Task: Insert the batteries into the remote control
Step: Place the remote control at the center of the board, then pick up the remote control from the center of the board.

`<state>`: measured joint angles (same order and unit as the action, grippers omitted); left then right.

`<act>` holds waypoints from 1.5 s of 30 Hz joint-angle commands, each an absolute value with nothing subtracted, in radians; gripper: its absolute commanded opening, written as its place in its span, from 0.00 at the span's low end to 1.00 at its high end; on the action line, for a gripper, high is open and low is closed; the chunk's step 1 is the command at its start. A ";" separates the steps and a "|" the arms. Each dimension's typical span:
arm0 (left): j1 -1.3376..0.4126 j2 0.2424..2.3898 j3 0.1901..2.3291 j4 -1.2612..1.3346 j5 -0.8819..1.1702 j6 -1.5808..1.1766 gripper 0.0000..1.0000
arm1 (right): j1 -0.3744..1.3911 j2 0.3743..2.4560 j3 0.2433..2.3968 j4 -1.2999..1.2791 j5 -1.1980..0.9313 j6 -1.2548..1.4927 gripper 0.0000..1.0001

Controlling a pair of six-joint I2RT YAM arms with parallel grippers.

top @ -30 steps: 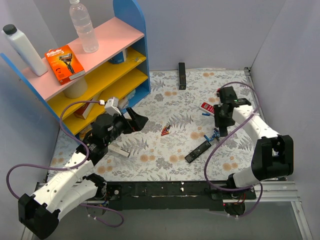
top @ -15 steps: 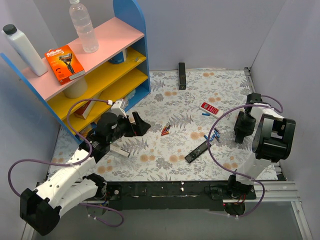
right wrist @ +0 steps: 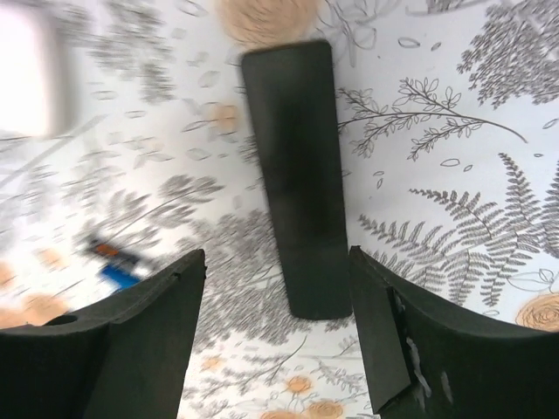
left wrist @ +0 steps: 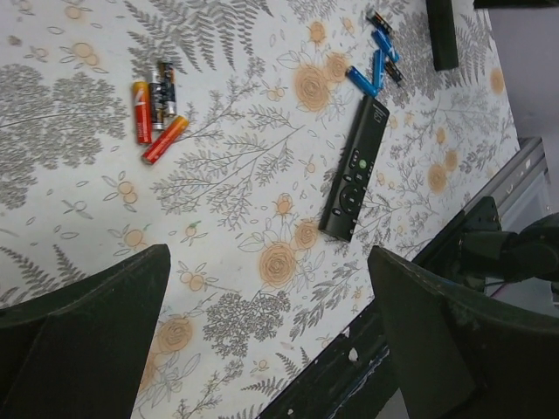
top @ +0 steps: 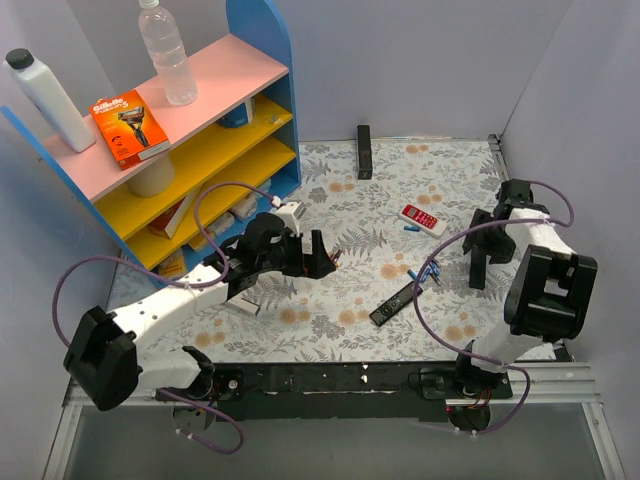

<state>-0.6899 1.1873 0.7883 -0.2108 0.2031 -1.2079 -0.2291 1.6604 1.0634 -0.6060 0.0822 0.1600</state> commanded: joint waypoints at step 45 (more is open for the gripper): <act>-1.272 1.957 1.312 -0.529 -0.319 -0.879 0.33 | -0.177 0.793 0.767 -0.511 -0.399 0.134 0.76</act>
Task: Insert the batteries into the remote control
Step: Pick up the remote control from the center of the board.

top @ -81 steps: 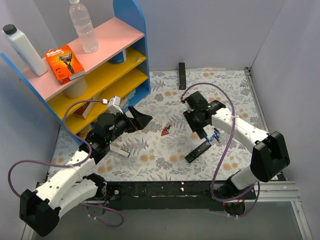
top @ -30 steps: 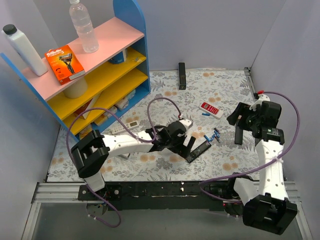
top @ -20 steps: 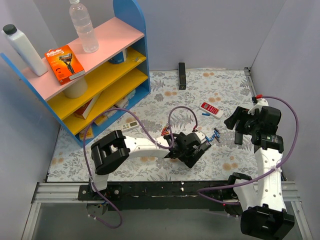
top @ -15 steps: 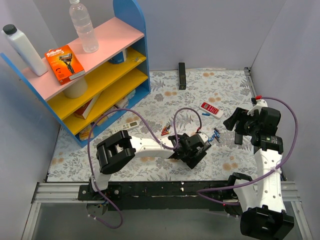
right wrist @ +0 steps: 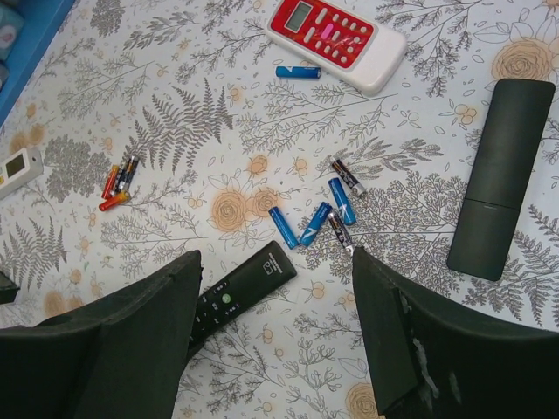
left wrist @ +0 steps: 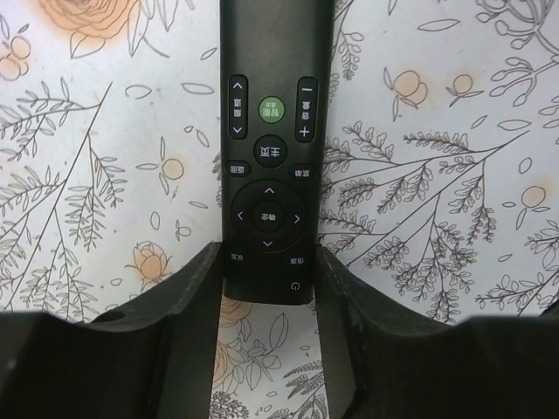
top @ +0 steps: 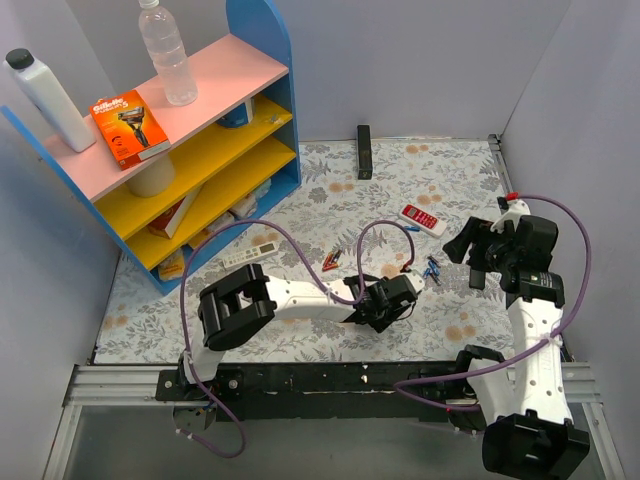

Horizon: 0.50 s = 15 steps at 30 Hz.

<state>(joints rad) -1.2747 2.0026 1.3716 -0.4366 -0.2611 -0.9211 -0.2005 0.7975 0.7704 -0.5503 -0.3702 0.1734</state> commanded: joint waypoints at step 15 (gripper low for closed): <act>-1.161 1.559 1.032 -0.500 -0.157 -0.697 0.02 | 0.154 0.873 0.804 -0.508 -0.584 -0.207 0.75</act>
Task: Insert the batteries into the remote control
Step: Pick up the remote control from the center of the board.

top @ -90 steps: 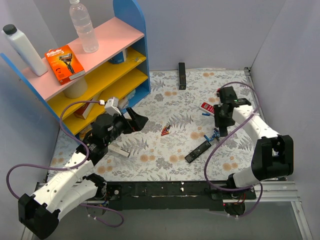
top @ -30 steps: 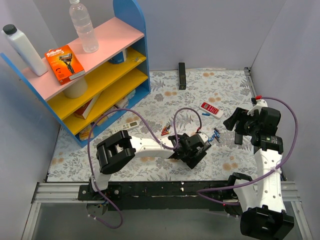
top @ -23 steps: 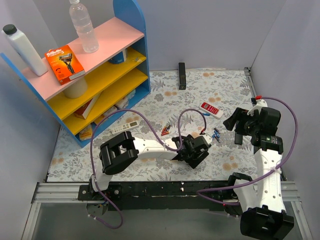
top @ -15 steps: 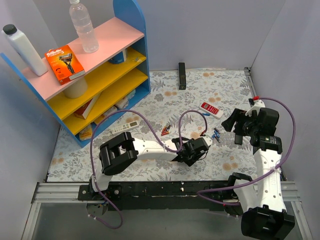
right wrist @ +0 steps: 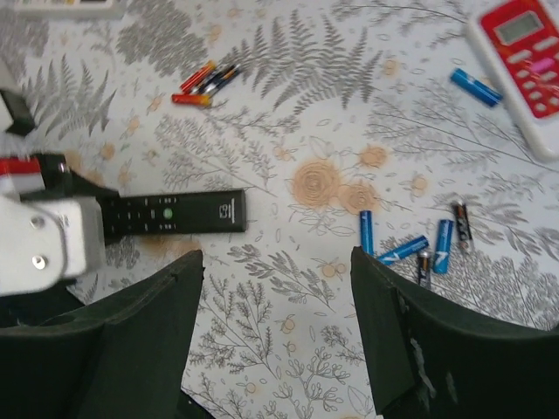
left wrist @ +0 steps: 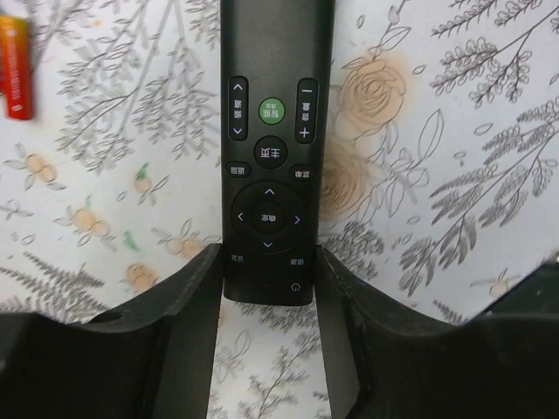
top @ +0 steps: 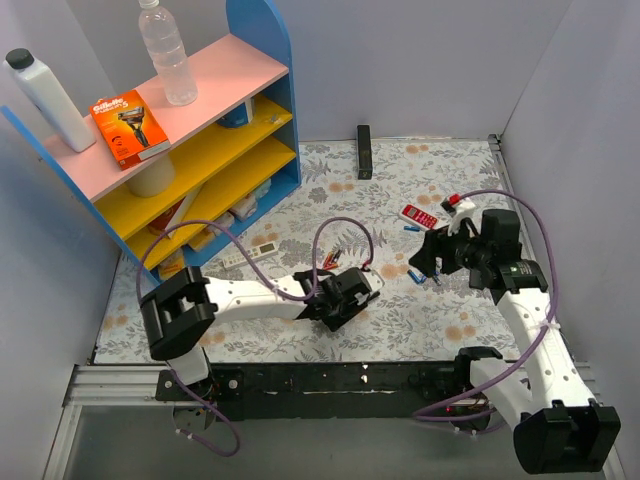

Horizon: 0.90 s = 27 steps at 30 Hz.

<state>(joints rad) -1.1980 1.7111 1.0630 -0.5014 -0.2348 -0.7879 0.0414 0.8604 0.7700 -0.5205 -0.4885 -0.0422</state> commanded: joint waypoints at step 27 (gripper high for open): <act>-1.124 1.284 1.037 -0.614 -0.002 -0.554 0.00 | 0.684 1.157 0.976 -0.637 -0.421 -0.586 0.70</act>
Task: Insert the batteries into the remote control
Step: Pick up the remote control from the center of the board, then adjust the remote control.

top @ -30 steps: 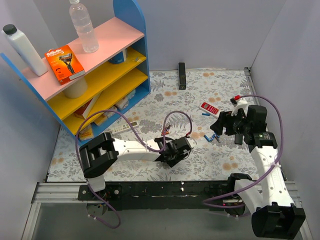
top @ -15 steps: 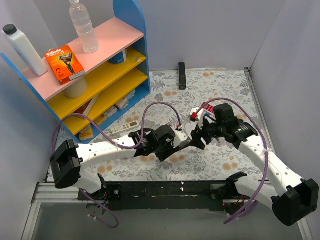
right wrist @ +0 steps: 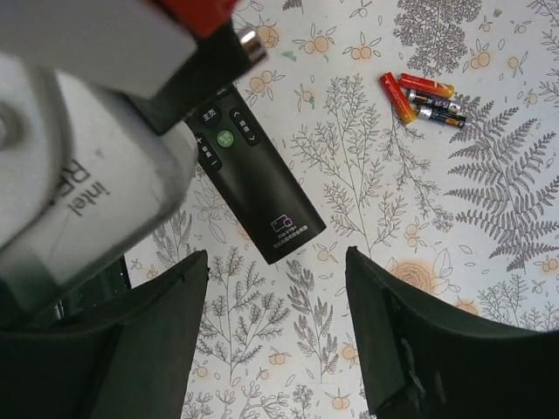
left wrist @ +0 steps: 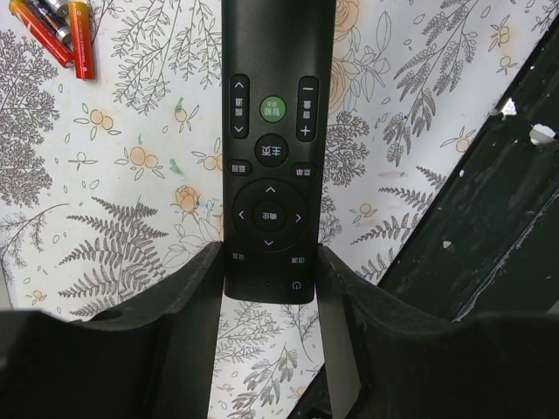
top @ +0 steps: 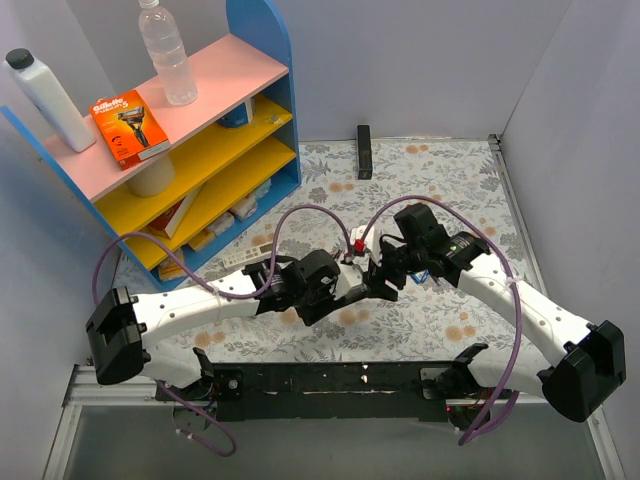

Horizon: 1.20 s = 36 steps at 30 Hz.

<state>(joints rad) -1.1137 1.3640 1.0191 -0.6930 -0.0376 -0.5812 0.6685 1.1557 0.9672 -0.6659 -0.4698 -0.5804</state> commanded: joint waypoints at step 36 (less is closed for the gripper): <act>-1.123 1.155 0.971 -0.512 -0.098 -0.557 0.00 | 0.445 1.141 0.807 -0.356 -0.730 0.419 0.54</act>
<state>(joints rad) -1.1213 1.1984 0.9802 -0.5579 -0.0696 -0.5644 0.4599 1.1656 0.8394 -0.4202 -0.6640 0.3420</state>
